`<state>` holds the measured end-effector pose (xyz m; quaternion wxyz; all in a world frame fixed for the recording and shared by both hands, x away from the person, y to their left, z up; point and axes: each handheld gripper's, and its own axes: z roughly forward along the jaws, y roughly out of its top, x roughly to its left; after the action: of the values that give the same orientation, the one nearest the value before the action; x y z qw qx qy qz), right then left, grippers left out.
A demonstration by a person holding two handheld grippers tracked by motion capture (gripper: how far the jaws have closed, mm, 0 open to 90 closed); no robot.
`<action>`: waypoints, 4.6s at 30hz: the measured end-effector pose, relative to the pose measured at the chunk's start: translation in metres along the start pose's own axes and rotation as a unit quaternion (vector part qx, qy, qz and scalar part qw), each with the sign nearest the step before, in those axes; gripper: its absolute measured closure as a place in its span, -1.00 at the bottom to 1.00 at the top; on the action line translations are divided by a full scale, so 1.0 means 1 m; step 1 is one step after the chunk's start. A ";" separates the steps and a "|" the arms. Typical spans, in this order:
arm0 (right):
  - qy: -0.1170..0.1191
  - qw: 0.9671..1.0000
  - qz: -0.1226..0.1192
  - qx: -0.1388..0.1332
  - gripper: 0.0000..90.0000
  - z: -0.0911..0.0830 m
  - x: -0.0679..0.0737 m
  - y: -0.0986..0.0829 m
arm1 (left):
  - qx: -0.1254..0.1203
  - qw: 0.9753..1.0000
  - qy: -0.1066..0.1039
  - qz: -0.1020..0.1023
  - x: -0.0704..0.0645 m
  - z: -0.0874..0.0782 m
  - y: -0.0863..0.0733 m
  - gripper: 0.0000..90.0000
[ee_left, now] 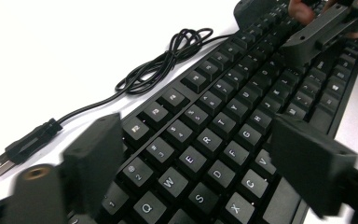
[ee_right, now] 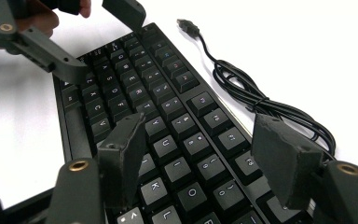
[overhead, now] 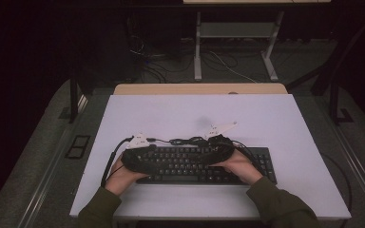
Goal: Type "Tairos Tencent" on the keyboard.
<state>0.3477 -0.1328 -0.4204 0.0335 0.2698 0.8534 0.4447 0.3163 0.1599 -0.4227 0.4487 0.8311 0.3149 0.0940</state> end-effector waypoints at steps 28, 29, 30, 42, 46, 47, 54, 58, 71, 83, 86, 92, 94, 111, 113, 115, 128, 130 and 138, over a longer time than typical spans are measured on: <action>-0.001 1.000 0.000 -0.001 -0.24 0.000 0.000 0.000 | 0.026 0.999 -0.033 0.001 -0.003 0.022 0.010 0.99; -0.001 1.000 0.000 -0.001 -0.24 0.000 0.000 0.000 | 0.028 0.999 -0.032 0.002 -0.004 0.024 0.010 0.99; -0.001 1.000 0.000 -0.001 -0.24 0.000 0.000 0.000 | 0.032 0.999 -0.033 0.006 -0.003 0.024 0.010 0.99; -0.001 1.000 -0.002 -0.001 -0.24 0.000 0.001 0.000 | 0.047 0.998 -0.029 0.006 -0.005 0.028 0.008 0.99; -0.001 1.000 -0.002 -0.001 -0.24 0.000 0.001 0.000 | 0.051 0.998 -0.028 0.004 -0.005 0.029 0.008 0.99; -0.001 1.000 -0.003 -0.001 -0.24 0.000 0.001 0.000 | 0.051 0.998 -0.028 0.004 -0.005 0.030 0.007 0.99; -0.002 1.000 -0.003 -0.001 -0.24 0.000 0.000 0.000 | 0.051 0.998 -0.027 0.004 -0.005 0.030 0.007 0.99; -0.002 1.000 -0.003 -0.001 -0.24 0.000 0.001 0.000 | 0.060 0.998 -0.028 0.005 -0.004 0.031 0.007 0.99; -0.003 1.000 -0.003 -0.002 -0.24 0.000 0.000 0.000 | 0.046 0.999 -0.028 0.002 -0.005 0.025 0.010 0.99; -0.002 1.000 -0.002 -0.001 -0.24 -0.001 0.000 0.001 | 0.031 0.999 -0.029 -0.002 -0.005 0.019 0.012 0.93; -0.002 1.000 -0.002 -0.001 -0.24 -0.001 0.000 0.000 | 0.028 0.999 -0.026 0.000 -0.004 0.017 0.012 0.75; -0.003 1.000 -0.001 -0.003 -0.24 -0.001 -0.001 0.000 | 0.023 0.999 -0.023 0.003 -0.005 0.013 0.011 0.31; -0.003 1.000 -0.001 -0.004 -0.24 -0.002 -0.001 0.000 | 0.026 0.999 -0.022 0.008 -0.004 0.012 0.011 0.16; -0.005 1.000 0.004 -0.006 -0.24 -0.007 -0.002 -0.001 | 0.024 0.999 -0.009 0.020 -0.007 0.013 0.007 -0.76; -0.006 1.000 0.003 -0.006 -0.24 -0.008 -0.003 -0.001 | 0.024 0.999 -0.007 0.020 -0.006 0.013 0.006 -0.87; -0.006 1.000 0.004 -0.007 -0.24 -0.008 -0.003 -0.001 | 0.024 1.000 -0.004 0.017 -0.005 0.012 0.005 -0.93; -0.009 1.000 0.006 -0.003 -0.10 -0.012 -0.005 -0.005 | 0.017 1.000 0.001 0.017 -0.006 0.010 0.006 -0.97; -0.009 1.000 0.005 -0.001 0.01 -0.013 -0.005 -0.005 | 0.017 1.000 0.000 0.017 -0.006 0.010 0.005 -0.97; 0.000 1.000 0.004 -0.002 0.70 -0.016 -0.006 -0.007 | 0.016 1.000 0.000 0.019 -0.006 0.010 0.006 -0.97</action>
<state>0.3449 -0.1505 -0.4177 0.0321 0.2728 0.8516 0.4465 0.3182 0.1475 -0.4230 0.4332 0.8441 0.3006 0.0977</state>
